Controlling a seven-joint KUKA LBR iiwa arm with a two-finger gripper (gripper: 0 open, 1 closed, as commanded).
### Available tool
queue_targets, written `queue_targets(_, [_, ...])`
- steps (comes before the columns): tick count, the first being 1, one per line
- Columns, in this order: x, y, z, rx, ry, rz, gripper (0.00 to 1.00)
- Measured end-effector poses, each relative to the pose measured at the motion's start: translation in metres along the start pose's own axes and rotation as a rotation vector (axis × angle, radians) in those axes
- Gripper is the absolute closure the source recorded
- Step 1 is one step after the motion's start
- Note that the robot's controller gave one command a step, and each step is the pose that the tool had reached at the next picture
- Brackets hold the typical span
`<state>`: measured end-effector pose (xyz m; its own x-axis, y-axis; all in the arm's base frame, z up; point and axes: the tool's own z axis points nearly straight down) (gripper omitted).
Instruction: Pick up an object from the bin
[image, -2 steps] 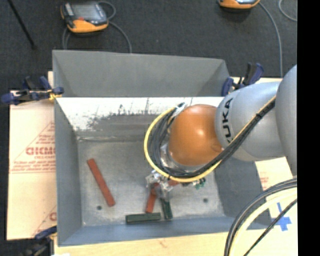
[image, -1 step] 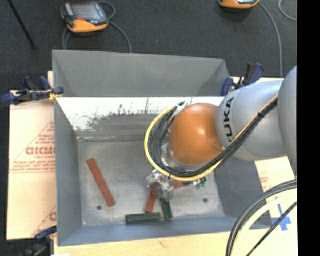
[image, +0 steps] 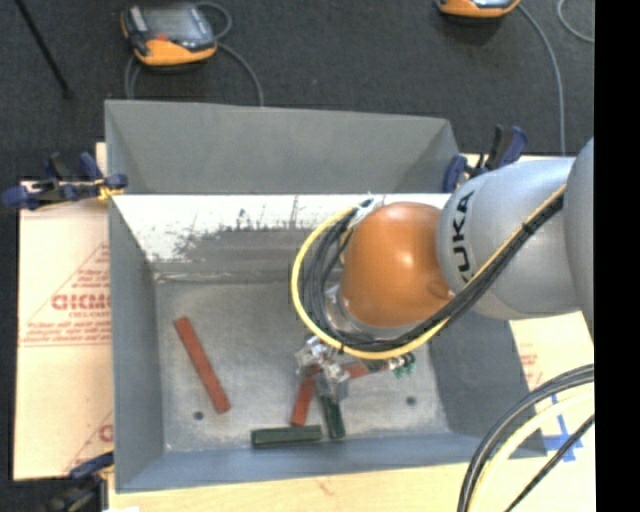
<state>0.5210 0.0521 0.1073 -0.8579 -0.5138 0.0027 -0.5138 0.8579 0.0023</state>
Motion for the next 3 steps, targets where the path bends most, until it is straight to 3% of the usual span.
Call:
queue_targets(1, [0.001,0.0,-0.021,-0.001,0.003,0.008,1.0])
queue_targets(3, [-0.002,-0.001,-0.053,0.006,-0.009,0.007,1.0])
